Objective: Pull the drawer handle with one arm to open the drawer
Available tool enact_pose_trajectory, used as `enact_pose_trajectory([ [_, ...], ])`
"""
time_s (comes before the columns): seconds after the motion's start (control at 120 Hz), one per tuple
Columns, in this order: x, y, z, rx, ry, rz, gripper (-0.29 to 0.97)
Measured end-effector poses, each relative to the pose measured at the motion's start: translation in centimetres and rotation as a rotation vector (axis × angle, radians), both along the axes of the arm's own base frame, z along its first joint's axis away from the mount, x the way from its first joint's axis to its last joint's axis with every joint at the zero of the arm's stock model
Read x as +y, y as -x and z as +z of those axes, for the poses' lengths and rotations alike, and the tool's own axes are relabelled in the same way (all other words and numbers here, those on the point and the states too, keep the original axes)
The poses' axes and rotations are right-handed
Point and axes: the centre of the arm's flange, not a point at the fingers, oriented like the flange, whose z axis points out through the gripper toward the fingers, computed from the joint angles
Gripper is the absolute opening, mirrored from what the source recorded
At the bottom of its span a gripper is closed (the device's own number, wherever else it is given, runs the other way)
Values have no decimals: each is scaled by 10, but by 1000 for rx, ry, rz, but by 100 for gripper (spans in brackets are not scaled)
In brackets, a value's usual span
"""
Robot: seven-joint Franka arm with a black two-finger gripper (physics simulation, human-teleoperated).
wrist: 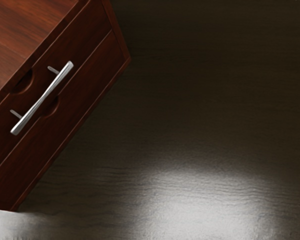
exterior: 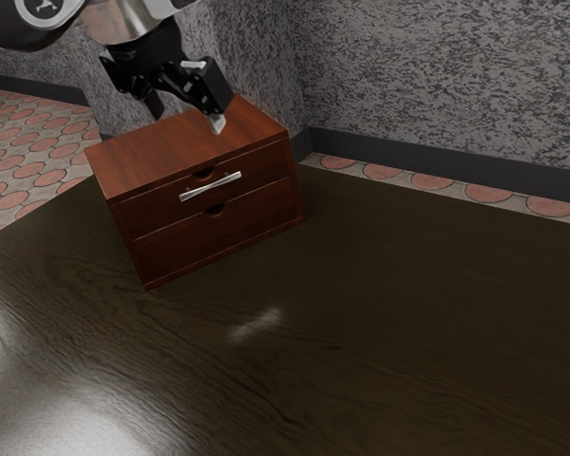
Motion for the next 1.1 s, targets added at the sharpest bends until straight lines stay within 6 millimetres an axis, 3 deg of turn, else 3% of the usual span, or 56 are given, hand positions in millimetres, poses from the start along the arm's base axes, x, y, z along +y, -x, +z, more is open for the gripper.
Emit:
enact_pose_trajectory([
  [0.183, -5, -1, -1, -3, 11, 10, 68],
  [0.3, -8, 8, 10, -22, 24, 13, 68],
  [0.433, -27, 0, -10, 39, 41, -48, 68],
  [0.533, -43, 13, -12, 108, 62, -122, 68],
  [0.633, -57, 15, -30, 197, 57, -184, 68],
  [0.725, -63, 13, -73, 305, 42, -220, 68],
  [0.792, -47, 21, -94, 338, 22, -204, 68],
  [0.925, 30, 11, -125, 339, 5, -109, 68],
  [1.1, 51, -27, -142, 317, -59, -177, 68],
])
